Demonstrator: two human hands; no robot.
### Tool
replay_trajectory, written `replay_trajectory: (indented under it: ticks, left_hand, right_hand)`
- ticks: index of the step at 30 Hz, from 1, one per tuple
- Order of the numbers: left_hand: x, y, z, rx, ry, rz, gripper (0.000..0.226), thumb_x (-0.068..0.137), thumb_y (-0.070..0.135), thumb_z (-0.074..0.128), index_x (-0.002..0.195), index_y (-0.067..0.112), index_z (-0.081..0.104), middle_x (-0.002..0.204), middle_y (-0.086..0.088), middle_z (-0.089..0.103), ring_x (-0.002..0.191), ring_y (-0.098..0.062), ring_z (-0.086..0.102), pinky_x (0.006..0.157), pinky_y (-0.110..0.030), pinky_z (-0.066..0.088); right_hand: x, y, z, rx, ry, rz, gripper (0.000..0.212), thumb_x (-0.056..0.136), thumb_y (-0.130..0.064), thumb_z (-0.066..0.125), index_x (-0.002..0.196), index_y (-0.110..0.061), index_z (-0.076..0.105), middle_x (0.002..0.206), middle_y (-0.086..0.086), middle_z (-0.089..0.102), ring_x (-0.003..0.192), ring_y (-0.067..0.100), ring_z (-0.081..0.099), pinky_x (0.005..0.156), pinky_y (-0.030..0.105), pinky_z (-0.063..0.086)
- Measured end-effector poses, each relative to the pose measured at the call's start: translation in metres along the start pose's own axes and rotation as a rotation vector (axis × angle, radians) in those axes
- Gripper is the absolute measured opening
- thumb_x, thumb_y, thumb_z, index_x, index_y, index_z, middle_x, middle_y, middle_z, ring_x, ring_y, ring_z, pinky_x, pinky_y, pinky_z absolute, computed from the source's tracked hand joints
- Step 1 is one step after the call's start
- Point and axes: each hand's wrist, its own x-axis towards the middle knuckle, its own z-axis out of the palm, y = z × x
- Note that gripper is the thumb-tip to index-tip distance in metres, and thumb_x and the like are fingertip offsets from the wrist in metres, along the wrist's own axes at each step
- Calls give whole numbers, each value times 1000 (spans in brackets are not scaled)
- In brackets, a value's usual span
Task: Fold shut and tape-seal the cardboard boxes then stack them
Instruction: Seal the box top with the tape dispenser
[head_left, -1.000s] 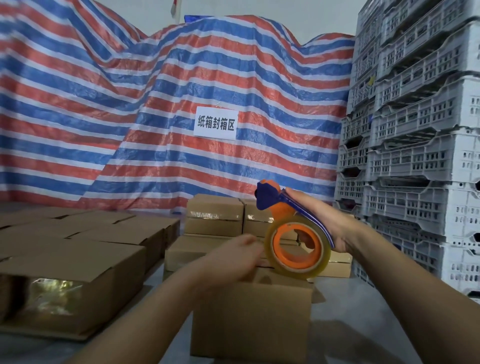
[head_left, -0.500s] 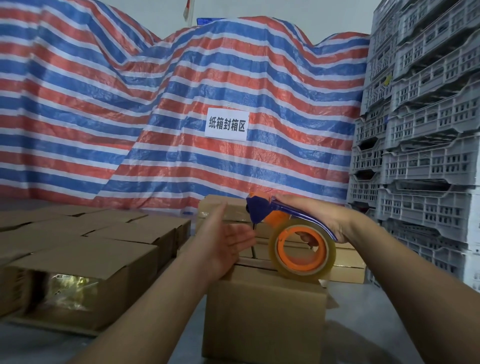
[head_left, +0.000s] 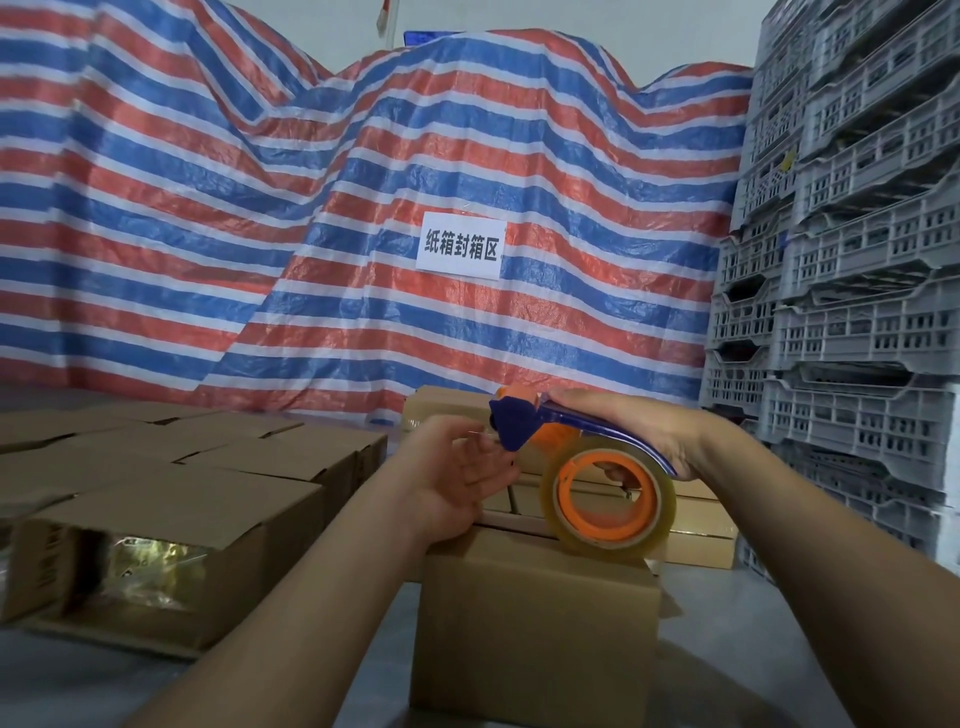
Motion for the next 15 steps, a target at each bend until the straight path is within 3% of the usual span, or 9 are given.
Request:
replay_trajectory:
  ticks: [2,4,6,10,13,15]
  left_hand:
    - [4,1,-3,-29,-4,-7,31,94,26,54,117,10,66,106,-13,74,102,-26,66,109,-40,29]
    - [6,2,-3,-49,-12,-16,43,95,36,55,127,10,63,108,-13,74,105,-28,65,118,-44,14]
    - [6,1,-2,-20,-31,-20,36,92,39,59,116,13,66,107,-10,74,106,-26,65,117,-44,14]
    - [8,-1,-4,36,-8,-11,8,91,16,58,88,10,63,105,-9,75,98,-23,68,116,-43,17]
    - [9,1,-8,58,-20,-19,13,92,12,56,81,9,61,109,-12,73,95,-23,69,108,-40,26]
    - [10,0,-12,87,-21,-28,17,91,8,54,75,9,60,102,-12,74,93,-20,71,91,-34,37]
  right_hand:
    - [1,-1,1,-14,-6,8,58,84,-52,64,120,-7,57,69,5,72,51,12,67,47,19,52]
    - [0,-2,1,-19,-4,15,59,84,-52,64,120,-7,56,69,5,72,51,12,67,46,19,52]
    - [0,-2,1,-15,3,17,59,83,-52,65,120,-7,56,69,6,72,51,13,67,46,19,52]
    - [0,-2,0,-12,12,33,59,82,-53,65,119,-7,59,70,6,71,51,13,67,47,20,52]
    - [1,-3,-1,-19,-6,60,58,84,-54,66,118,-8,62,74,7,71,55,14,67,50,22,54]
    - [2,-7,-2,-46,-16,91,55,84,-54,66,117,-9,63,76,7,71,56,14,67,53,23,54]
